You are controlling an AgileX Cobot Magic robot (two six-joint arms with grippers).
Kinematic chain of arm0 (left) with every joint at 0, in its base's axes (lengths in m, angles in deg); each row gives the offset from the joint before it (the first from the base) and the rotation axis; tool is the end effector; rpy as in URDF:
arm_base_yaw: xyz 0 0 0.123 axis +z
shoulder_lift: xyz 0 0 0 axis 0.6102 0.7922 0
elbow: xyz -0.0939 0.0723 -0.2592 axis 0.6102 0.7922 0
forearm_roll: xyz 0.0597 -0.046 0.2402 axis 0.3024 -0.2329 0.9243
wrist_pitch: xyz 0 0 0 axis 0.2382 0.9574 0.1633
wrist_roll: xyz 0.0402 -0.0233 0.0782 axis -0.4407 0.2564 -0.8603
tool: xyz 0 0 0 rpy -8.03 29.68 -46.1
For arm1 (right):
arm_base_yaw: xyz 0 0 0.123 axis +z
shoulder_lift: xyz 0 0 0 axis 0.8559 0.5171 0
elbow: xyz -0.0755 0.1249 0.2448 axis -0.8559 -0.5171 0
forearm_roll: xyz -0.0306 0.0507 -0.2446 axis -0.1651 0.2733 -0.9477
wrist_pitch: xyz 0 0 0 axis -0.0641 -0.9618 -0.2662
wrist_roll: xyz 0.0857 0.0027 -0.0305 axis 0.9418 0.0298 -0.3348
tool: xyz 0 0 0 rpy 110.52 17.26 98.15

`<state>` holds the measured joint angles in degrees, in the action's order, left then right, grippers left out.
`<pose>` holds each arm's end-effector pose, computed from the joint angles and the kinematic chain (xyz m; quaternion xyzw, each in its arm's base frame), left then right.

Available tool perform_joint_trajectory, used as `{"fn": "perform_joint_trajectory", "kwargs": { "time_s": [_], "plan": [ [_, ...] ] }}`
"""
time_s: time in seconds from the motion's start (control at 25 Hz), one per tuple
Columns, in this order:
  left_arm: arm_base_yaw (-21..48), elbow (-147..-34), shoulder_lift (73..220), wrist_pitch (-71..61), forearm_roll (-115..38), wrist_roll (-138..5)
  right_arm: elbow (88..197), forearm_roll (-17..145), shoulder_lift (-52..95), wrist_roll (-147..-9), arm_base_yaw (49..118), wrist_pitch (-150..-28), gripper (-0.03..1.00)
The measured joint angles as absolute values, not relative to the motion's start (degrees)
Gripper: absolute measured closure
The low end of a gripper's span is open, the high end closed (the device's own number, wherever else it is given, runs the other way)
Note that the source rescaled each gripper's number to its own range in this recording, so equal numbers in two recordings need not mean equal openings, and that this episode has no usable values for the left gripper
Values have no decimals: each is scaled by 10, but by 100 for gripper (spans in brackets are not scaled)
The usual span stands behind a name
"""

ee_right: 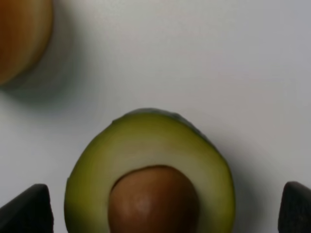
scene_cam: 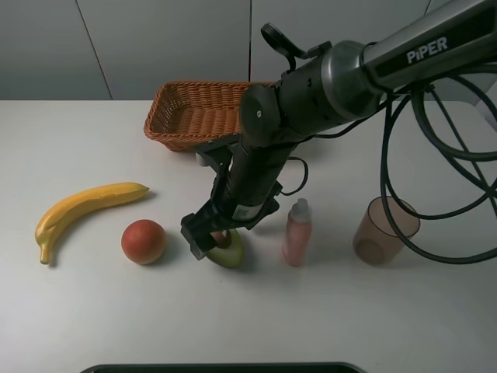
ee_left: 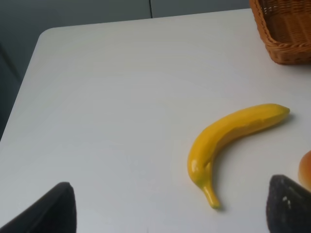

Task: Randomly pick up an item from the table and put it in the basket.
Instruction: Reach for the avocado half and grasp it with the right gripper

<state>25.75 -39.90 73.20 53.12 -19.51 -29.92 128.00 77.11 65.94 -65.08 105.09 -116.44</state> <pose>-0.0054 0.0095 0.2789 0.0667 0.8521 -0.0144 0.5189 0.2397 0.2776 0.1012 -0.3401 0.9313 0.1283 0.0230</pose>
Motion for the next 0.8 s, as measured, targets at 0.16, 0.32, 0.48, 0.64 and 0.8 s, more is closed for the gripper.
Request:
{"fn": "perform_joint_trajectory", "kwargs": {
  "time_s": [0.16, 0.32, 0.48, 0.64, 0.8],
  "plan": [
    [258, -399, 732, 531, -195, -299, 1280, 781, 669, -659, 1056, -1155, -3],
    [258, -399, 732, 531, -195, -299, 1280, 785, 672, -663, 1059, -1147, -3],
    [258, -399, 732, 531, -195, -299, 1280, 785, 672, -663, 1059, -1141, 18],
    [258, -399, 732, 531, -195, -299, 1280, 785, 672, -662, 1060, -1140, 96],
    [258, -399, 732, 531, -195, -299, 1280, 785, 672, -662, 1060, -1138, 96]
  ]
}}
